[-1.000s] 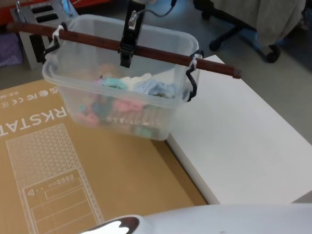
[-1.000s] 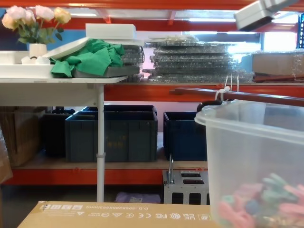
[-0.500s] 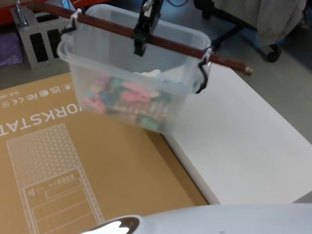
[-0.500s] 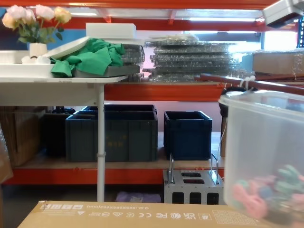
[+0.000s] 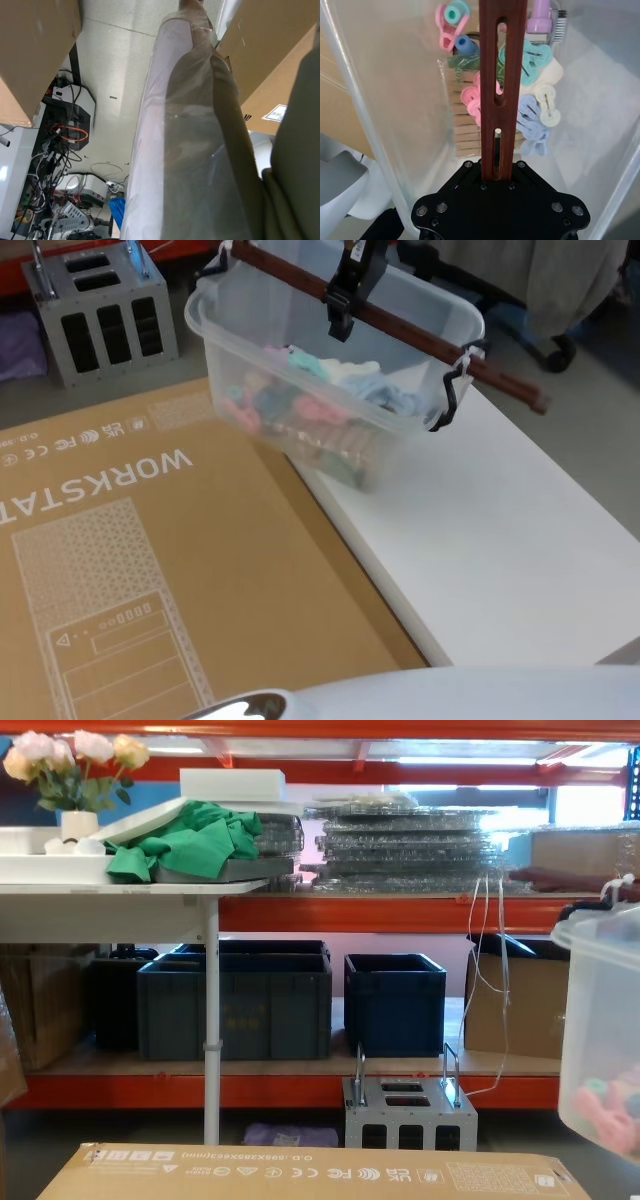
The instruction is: Use one hand to grasp the basket and place it at the designated location.
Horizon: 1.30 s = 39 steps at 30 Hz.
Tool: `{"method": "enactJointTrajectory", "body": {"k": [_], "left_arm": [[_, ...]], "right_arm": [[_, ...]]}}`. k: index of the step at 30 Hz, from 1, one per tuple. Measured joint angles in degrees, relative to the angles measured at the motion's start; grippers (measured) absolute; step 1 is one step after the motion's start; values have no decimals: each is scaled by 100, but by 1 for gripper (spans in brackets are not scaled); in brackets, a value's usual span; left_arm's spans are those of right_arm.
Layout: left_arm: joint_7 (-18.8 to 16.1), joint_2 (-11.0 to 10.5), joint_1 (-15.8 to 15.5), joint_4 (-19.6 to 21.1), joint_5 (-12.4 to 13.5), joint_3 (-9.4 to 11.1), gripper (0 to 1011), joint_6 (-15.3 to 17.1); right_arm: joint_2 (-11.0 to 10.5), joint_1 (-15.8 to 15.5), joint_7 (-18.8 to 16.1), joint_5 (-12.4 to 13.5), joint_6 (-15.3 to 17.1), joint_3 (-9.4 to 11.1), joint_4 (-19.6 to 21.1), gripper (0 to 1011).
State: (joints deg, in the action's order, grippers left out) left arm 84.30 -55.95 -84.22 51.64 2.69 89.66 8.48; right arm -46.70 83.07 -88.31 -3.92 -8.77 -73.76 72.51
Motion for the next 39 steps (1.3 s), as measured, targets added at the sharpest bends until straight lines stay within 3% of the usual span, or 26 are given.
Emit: {"method": "enactJointTrajectory", "body": {"k": [19,39], "left_arm": [[0,0,0,0,0,0,0,0],[0,0,0,0,0,0,0,0]], "right_arm": [[-198,-164,-241,-40,146,211,-397,0],[-900,-565,-282,86,690,485,-359,0]]}}
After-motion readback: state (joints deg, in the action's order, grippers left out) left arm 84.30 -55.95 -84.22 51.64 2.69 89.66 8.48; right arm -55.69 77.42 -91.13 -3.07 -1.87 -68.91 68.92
